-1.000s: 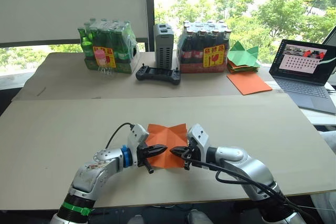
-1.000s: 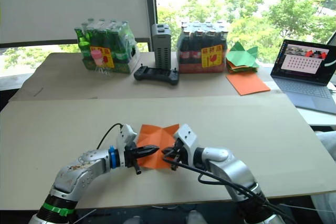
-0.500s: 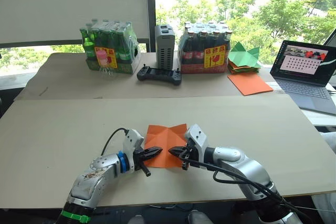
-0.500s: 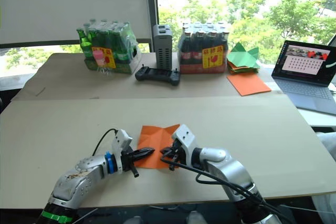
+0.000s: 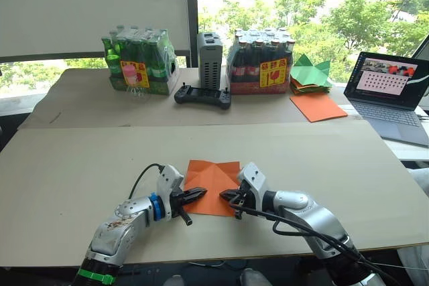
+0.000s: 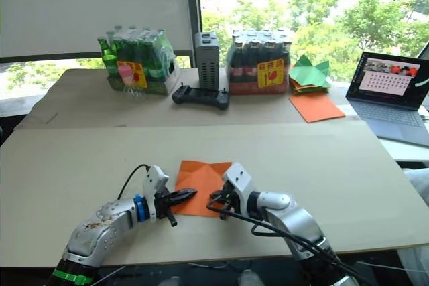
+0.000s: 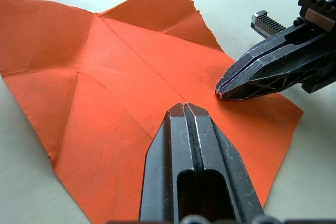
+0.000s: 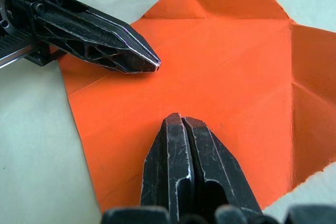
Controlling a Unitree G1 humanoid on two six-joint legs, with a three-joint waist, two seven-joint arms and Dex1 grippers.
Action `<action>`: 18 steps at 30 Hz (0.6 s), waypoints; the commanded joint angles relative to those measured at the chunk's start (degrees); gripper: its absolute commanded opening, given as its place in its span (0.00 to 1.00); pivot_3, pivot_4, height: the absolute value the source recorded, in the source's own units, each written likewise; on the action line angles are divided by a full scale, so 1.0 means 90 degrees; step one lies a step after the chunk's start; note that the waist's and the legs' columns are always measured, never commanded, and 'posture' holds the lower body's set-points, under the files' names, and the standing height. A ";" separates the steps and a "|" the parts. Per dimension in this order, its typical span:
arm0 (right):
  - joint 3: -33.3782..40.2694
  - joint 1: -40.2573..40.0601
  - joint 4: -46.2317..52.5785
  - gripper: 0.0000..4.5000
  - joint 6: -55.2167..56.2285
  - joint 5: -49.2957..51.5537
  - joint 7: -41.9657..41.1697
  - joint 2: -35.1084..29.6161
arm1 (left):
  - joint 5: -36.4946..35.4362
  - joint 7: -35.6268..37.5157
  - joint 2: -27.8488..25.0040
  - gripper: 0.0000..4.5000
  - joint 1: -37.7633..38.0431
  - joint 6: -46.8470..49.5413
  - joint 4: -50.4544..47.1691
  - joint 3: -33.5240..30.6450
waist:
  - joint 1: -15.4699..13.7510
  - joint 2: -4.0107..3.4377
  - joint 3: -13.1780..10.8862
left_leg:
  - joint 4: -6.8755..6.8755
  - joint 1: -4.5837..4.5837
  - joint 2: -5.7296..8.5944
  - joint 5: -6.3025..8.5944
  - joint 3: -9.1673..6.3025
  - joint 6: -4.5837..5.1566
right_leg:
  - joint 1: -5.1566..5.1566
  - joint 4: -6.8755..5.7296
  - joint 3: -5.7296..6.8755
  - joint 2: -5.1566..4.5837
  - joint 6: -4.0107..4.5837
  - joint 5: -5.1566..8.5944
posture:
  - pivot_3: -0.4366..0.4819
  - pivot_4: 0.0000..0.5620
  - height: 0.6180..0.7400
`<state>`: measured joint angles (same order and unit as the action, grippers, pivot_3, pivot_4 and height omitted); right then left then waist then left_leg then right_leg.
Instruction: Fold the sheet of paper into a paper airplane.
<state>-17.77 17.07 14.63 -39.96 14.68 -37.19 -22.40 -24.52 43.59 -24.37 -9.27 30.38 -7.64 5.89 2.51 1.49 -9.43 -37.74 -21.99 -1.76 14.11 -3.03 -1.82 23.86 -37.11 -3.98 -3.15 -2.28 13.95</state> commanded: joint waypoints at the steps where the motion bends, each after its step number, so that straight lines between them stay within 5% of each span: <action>1: 0.0254 0.0035 0.0055 0.01 0.0144 0.0118 0.0121 0.0217 | 0.0109 0.0010 -0.0039 0.00 -0.0004 0.0053 0.0152 0.0051 | 0.0000 0.0000 0.0000 | 0.0000 0.0000 0.0000 0.0000 0.0000 0.0000 | 0.0000 0.0000 0.0000 0.0000 0.0000 0.0000 | 0.48 0.27 1.00; 9: 0.1277 0.0524 0.0089 0.01 0.0418 0.0551 0.0699 0.1139 | 0.0122 0.0026 -0.0012 0.00 -0.0077 0.0056 0.0203 0.0081 | -0.0001 0.0000 0.0000 | 0.0000 -0.0001 0.0000 0.0000 -0.0001 0.0000 | 0.0003 -0.0004 0.0000 0.0000 0.0000 -0.0002 | 0.48 0.27 1.00; 18: 0.1454 0.0744 0.0178 0.01 0.0485 0.0545 0.0828 0.1072 | 0.0110 0.0028 -0.0035 0.00 -0.0094 0.0066 0.0199 0.0076 | -0.0004 -0.0002 0.0001 | 0.0000 -0.0006 0.0000 0.0000 -0.0001 0.0000 | 0.0008 -0.0005 0.0000 -0.0001 0.0000 -0.0002 | 0.48 0.27 1.00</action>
<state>-5.75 22.36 13.80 -37.23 19.30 -29.84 -12.37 -24.33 44.03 -24.44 -10.49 30.41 -6.72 6.37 2.47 1.47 -9.42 -37.74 -22.04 -1.76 14.11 -3.04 -1.82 23.93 -37.15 -3.98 -3.15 -2.28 13.93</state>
